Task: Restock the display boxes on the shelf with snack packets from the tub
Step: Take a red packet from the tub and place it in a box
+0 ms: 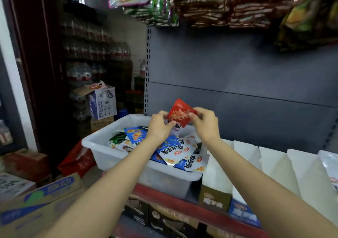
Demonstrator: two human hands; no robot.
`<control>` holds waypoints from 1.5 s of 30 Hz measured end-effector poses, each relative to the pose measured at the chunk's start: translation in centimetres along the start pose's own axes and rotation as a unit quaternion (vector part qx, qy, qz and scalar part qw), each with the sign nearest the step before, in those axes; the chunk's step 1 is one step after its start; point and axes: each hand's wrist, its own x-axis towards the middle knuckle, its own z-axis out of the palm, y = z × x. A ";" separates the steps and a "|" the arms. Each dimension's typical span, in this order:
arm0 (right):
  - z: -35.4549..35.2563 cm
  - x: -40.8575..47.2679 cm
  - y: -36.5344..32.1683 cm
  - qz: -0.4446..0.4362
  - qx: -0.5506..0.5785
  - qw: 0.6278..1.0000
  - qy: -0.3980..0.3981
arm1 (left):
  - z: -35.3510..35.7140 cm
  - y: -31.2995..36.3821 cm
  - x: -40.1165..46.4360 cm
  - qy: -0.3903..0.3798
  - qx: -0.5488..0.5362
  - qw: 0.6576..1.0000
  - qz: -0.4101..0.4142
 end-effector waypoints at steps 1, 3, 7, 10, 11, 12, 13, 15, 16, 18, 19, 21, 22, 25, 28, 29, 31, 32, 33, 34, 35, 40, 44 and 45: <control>-0.7 -0.9 -0.7 0.001 0.028 0.999 0.016 | -0.4 0.5 -1.0 0.008 -0.020 1.000 -0.003; -2.2 -2.5 -1.9 0.015 0.078 0.996 0.041 | -1.3 1.9 -3.1 0.025 -0.050 0.998 -0.005; -5.4 -6.1 -3.3 0.064 0.172 0.981 0.058 | -2.2 4.6 -7.4 0.041 -0.018 0.999 0.001; -7.8 -9.1 -3.8 0.089 0.233 0.966 0.069 | -1.7 6.0 -9.9 0.018 -0.084 0.996 -0.016; -8.7 -9.9 -3.8 0.099 0.241 0.963 0.069 | -1.3 6.3 -10.5 0.020 -0.108 0.994 -0.024; -9.6 -10.6 -3.6 0.113 0.244 0.961 0.063 | -0.9 6.5 -10.9 0.025 -0.130 0.991 -0.031; -10.6 -11.3 -3.4 0.129 0.238 0.961 0.049 | -0.6 6.7 -11.4 0.029 -0.147 0.988 -0.033; -12.5 -12.3 -2.5 0.149 0.168 0.974 0.004 | 0.2 7.1 -12.3 0.021 -0.165 0.986 -0.014; -13.4 -12.7 -2.0 0.150 0.116 0.982 -0.018 | 0.6 7.5 -12.7 0.007 -0.165 0.986 0.009; -15.0 -13.2 -1.1 0.136 0.029 0.989 -0.039 | 1.4 8.3 -13.5 -0.024 -0.154 0.985 0.076; -15.6 -13.4 -0.8 0.118 -0.020 0.992 -0.044 | 1.7 8.8 -13.8 -0.039 -0.138 0.983 0.114; -16.7 -13.5 -0.3 0.067 -0.135 0.987 -0.061 | 2.5 10.0 -14.5 -0.068 -0.106 0.977 0.170; -17.2 -13.6 -0.1 0.046 -0.164 0.983 -0.069 | 3.1 10.6 -14.6 -0.087 -0.098 0.974 0.182; -18.3 -13.7 0.4 0.030 -0.125 0.988 -0.087 | 5.1 12.2 -14.8 -0.117 -0.092 0.972 0.181; -19.3 -13.4 1.7 0.057 -0.052 0.996 -0.048 | 6.9 13.6 -14.5 -0.068 -0.095 0.979 0.164; -19.6 -13.3 2.1 0.074 -0.023 0.997 -0.028 | 7.4 14.1 -14.5 -0.057 -0.104 0.981 0.155; -19.9 -13.0 2.9 0.118 0.045 0.992 0.013 | 8.4 14.6 -14.2 -0.068 -0.121 0.980 0.143; -20.1 -12.7 3.4 0.138 0.074 0.987 0.029 | 9.0 14.7 -14.0 -0.080 -0.118 0.979 0.145; -20.3 -12.4 3.9 0.152 0.094 0.983 0.043 | 9.6 14.7 -13.8 -0.090 -0.104 0.978 0.156; -20.5 -12.0 4.4 0.159 0.099 0.981 0.059 | 10.3 14.6 -13.4 -0.100 -0.076 0.977 0.175; -20.7 -11.6 4.9 0.166 0.100 0.978 0.072 | 10.9 14.5 -13.0 -0.113 -0.039 0.974 0.192; -21.5 -9.3 6.7 0.170 0.075 0.977 0.109 | 13.6 13.6 -11.0 -0.211 0.114 0.949 0.207; -21.2 -8.0 7.9 0.133 -0.018 0.990 0.047 | 15.0 12.7 -9.7 -0.250 0.180 0.932 0.192; -21.1 -7.8 8.1 0.128 -0.036 0.991 0.027 | 15.2 12.6 -9.4 -0.265 0.195 0.926 0.187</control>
